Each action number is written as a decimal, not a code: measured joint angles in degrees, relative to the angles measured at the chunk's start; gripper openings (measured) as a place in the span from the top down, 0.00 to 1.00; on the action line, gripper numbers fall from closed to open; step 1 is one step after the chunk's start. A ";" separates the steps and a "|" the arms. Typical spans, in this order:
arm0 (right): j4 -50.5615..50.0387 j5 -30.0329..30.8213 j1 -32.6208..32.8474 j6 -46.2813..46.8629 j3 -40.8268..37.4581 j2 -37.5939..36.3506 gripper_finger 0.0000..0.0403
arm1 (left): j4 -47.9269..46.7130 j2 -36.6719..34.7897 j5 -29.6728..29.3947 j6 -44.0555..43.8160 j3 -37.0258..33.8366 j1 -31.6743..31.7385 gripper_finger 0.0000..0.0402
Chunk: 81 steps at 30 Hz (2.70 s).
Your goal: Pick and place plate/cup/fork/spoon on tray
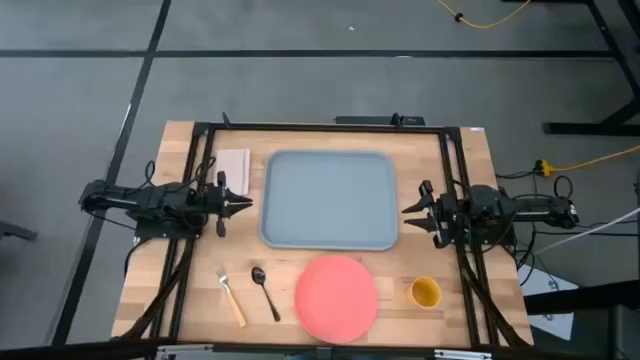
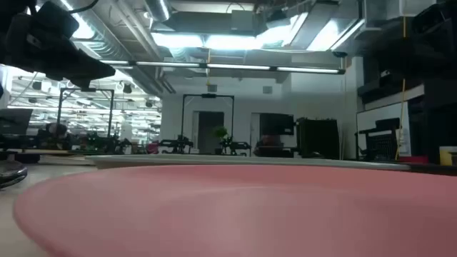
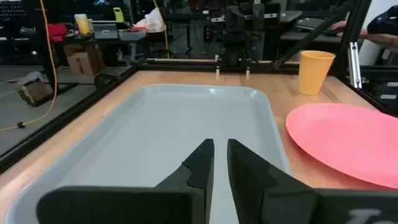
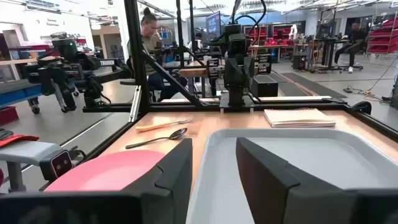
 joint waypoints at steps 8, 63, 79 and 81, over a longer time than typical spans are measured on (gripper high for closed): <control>0.01 -0.02 0.00 -0.02 0.00 0.02 0.68 | 0.02 0.00 0.00 0.00 0.00 0.02 0.90; 39.97 -6.77 2.47 25.24 -0.02 0.17 0.68 | 29.06 2.98 16.87 -5.20 -0.02 -1.16 0.90; 20.86 -24.16 17.50 20.00 29.37 33.64 0.68 | 52.06 27.93 20.76 10.44 -0.02 -11.18 0.90; 5.75 -21.74 18.94 21.08 37.52 38.50 0.68 | 52.04 28.22 20.65 10.09 -0.02 -11.15 0.90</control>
